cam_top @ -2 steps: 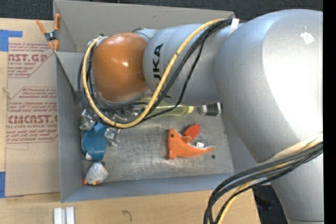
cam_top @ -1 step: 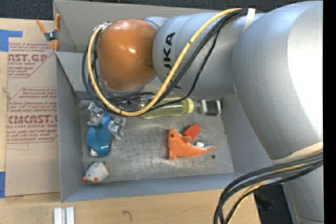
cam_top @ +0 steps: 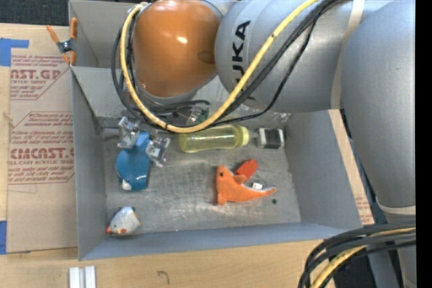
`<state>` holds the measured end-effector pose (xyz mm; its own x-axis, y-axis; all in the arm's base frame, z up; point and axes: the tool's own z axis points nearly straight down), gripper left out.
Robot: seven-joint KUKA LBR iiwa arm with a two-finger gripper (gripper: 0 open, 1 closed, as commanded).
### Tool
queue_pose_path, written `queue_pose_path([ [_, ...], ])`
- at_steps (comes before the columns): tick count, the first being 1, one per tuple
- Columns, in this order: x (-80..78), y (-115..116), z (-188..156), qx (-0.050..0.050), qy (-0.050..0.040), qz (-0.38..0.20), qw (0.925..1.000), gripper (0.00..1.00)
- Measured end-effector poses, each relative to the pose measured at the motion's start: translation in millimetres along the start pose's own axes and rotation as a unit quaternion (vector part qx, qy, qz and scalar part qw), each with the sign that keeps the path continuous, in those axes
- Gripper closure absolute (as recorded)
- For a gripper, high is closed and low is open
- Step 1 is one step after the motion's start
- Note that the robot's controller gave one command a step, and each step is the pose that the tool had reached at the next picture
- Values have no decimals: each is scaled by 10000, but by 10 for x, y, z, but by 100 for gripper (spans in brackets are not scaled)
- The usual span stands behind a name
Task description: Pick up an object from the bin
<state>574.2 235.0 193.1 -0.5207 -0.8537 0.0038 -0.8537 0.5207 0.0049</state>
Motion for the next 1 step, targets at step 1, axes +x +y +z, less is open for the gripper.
queue_pose_path([
  [1, 118, 107, 156, 52, -68, -272, 9996, 100],
])
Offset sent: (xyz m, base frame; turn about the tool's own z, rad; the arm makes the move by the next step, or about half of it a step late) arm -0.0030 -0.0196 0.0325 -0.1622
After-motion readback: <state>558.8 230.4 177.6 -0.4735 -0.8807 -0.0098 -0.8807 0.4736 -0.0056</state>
